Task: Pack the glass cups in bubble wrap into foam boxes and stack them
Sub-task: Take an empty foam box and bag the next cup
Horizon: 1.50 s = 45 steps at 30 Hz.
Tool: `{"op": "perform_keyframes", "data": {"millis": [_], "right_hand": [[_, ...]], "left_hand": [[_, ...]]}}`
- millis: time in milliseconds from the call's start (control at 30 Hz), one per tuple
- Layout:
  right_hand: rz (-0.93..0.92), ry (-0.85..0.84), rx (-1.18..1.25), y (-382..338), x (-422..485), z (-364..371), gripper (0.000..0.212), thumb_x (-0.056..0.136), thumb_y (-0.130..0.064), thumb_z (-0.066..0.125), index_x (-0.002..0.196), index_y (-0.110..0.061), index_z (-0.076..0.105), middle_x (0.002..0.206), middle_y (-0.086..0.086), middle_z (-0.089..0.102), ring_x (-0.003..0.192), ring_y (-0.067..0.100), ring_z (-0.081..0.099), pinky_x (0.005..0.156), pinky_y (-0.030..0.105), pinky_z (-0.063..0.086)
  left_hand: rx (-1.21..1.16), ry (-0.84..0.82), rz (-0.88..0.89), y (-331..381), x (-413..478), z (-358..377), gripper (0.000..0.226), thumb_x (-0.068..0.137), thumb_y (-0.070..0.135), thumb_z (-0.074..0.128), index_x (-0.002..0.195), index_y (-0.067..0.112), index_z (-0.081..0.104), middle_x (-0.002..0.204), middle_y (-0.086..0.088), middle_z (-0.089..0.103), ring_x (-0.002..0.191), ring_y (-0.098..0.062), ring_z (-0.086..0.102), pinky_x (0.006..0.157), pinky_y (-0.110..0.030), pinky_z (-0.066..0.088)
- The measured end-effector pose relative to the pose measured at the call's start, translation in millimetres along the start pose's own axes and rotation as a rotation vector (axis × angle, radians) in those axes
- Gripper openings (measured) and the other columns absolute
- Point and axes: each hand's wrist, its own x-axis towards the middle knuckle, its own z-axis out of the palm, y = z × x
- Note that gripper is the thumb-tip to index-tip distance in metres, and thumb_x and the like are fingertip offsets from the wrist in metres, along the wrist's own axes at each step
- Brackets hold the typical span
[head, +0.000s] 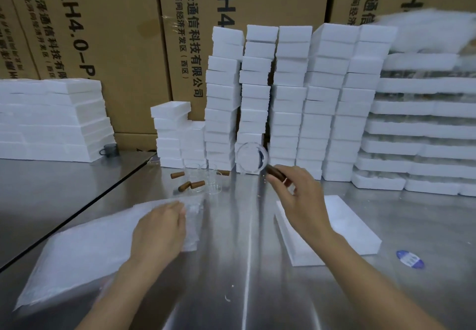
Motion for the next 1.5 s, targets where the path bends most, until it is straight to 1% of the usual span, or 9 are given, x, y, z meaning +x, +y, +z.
{"op": "perform_keyframes", "data": {"millis": [167,300,400,567,867,1033,1200,1333,1500], "right_hand": [[0.007,0.075,0.047,-21.2,-18.8,-35.6,0.016,0.101,-0.044,0.065,0.113,-0.036,0.071,0.093,-0.023,0.064,0.090,0.011,0.060,0.074,0.009,0.038],[0.058,0.141,0.089,-19.2,-50.7,-43.9,0.015,0.099,-0.044,0.065,0.111,-0.038,0.072,0.096,-0.020,0.068,0.086,0.013,0.061,0.069,0.009,0.039],[0.118,0.155,0.071,-8.8,-71.9,-43.1,0.014,0.100,-0.045,0.064,0.111,-0.041,0.071,0.098,-0.020,0.070,0.087,0.013,0.061,0.069,0.010,0.040],[0.222,0.145,0.147,-1.9,-75.0,-46.9,0.013,0.099,-0.046,0.064,0.103,-0.039,0.074,0.090,-0.018,0.069,0.080,0.010,0.059,0.067,0.013,0.040],[0.809,-0.088,1.307,0.0,-58.0,-56.1,0.036,0.100,-0.046,0.059,0.081,-0.016,0.054,0.069,-0.004,0.036,0.058,0.013,0.028,0.046,0.024,0.025],[0.716,-0.098,1.101,1.6,-60.9,-59.2,0.031,0.103,-0.044,0.058,0.085,-0.019,0.061,0.073,-0.003,0.044,0.059,0.013,0.034,0.052,0.025,0.027],[0.388,-0.201,0.450,-7.0,-69.1,-59.6,0.042,0.106,-0.046,0.051,0.068,-0.031,0.060,0.065,-0.013,0.044,0.064,0.016,0.037,0.059,0.023,0.032],[0.273,-0.217,0.325,-5.8,-73.0,-52.1,0.041,0.105,-0.053,0.050,0.070,-0.036,0.060,0.064,-0.017,0.048,0.060,0.007,0.040,0.061,0.022,0.034],[0.171,-0.143,0.273,-4.3,-80.9,-41.6,0.044,0.089,-0.051,0.077,0.127,-0.044,0.058,0.115,-0.022,0.060,0.098,0.005,0.059,0.078,0.025,0.049]], "left_hand": [[-0.029,-0.295,0.086,69.1,-1.7,16.2,0.037,0.112,0.041,0.033,0.106,0.026,0.066,0.115,-0.004,0.074,0.100,-0.025,0.069,0.089,-0.040,0.055],[-0.031,-0.472,0.151,89.8,-21.6,36.4,0.069,0.109,0.065,0.032,0.166,0.027,0.038,0.173,0.001,0.034,0.159,-0.023,0.032,0.128,-0.045,0.025],[-0.028,-0.497,0.216,82.4,-28.5,47.6,0.078,0.106,0.072,0.031,0.171,0.029,0.024,0.179,0.003,0.019,0.165,-0.019,0.015,0.133,-0.046,0.011],[-0.097,-0.282,0.193,78.6,-26.1,40.6,0.061,0.099,0.069,0.056,0.151,0.037,0.054,0.156,0.012,0.052,0.142,-0.016,0.048,0.115,-0.038,0.041],[-0.131,-0.161,0.137,76.3,-19.2,45.7,0.014,0.099,0.048,0.068,0.092,0.037,0.073,0.098,0.017,0.066,0.086,-0.002,0.061,0.085,-0.035,0.057],[-0.315,-0.172,0.095,82.0,-25.5,43.8,0.016,0.096,0.055,0.071,0.107,0.043,0.070,0.101,0.019,0.069,0.093,0.000,0.063,0.086,-0.032,0.057],[-1.284,-0.263,-0.020,119.6,-36.6,5.1,0.061,0.071,0.064,0.087,0.125,0.040,0.068,0.108,0.008,0.079,0.101,-0.011,0.077,0.081,-0.026,0.062],[-1.534,-0.350,-0.062,139.3,-48.7,-1.2,0.064,0.078,0.043,0.095,0.133,0.025,0.066,0.111,-0.001,0.082,0.106,-0.022,0.079,0.081,-0.030,0.065],[-1.817,-0.495,-0.254,142.9,-51.5,-4.5,0.054,0.088,0.049,0.081,0.127,0.016,0.063,0.121,-0.017,0.079,0.112,-0.028,0.078,0.093,-0.038,0.062]]}}
